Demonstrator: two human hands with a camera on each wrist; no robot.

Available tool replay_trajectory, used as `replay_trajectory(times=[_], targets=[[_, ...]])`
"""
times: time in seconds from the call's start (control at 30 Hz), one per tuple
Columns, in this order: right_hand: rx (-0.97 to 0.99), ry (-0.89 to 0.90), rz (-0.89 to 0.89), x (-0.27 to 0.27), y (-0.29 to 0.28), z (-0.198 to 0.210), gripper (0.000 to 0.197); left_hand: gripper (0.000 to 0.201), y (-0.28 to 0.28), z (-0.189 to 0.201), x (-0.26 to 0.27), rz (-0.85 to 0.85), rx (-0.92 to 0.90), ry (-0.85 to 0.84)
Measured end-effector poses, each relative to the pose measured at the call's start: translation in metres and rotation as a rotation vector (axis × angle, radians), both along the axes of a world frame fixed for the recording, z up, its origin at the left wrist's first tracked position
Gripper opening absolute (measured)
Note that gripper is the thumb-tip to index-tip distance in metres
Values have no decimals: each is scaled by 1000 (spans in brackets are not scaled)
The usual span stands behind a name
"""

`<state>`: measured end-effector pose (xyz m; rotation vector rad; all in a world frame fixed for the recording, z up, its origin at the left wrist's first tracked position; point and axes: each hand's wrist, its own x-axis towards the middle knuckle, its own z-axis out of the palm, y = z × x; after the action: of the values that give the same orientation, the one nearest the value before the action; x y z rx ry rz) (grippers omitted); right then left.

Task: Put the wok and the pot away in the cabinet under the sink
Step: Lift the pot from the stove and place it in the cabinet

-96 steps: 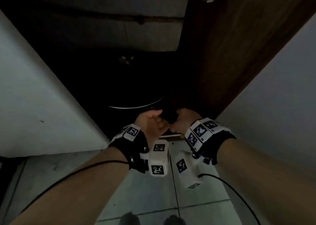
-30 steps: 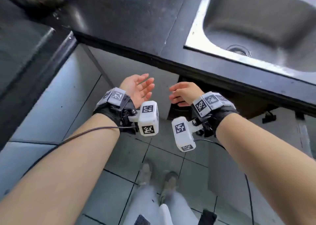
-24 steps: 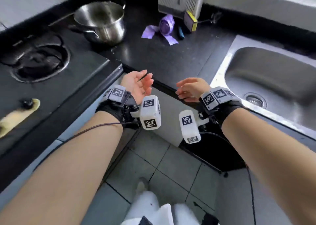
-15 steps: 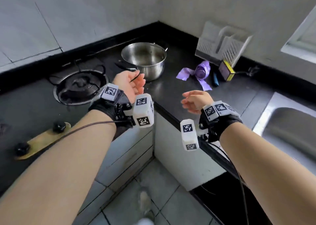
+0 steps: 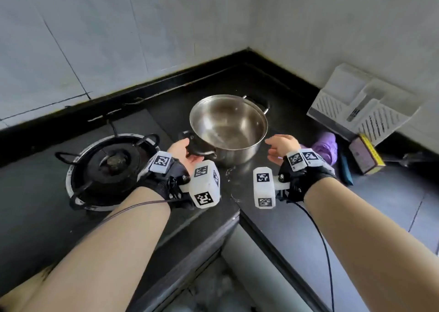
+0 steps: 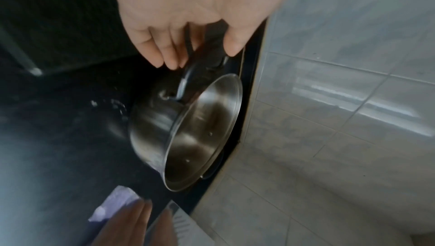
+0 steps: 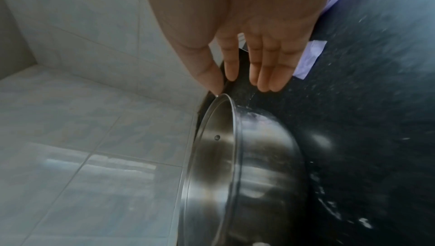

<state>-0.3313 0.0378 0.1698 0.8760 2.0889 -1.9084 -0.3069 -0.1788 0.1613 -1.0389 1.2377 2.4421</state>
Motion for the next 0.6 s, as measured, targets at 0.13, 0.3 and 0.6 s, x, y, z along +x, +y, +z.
replay_trajectory(times=[0.13, 0.3, 0.6], targets=[[103, -60, 4, -58, 4, -10, 74, 38, 1, -13, -24, 107, 76, -15], [160, 46, 3, -114, 10, -14, 79, 29, -14, -27, -48, 234, 2, 48], [11, 6, -130, -110, 26, -31, 24, 43, -18, -20, -20, 122, 164, 115]])
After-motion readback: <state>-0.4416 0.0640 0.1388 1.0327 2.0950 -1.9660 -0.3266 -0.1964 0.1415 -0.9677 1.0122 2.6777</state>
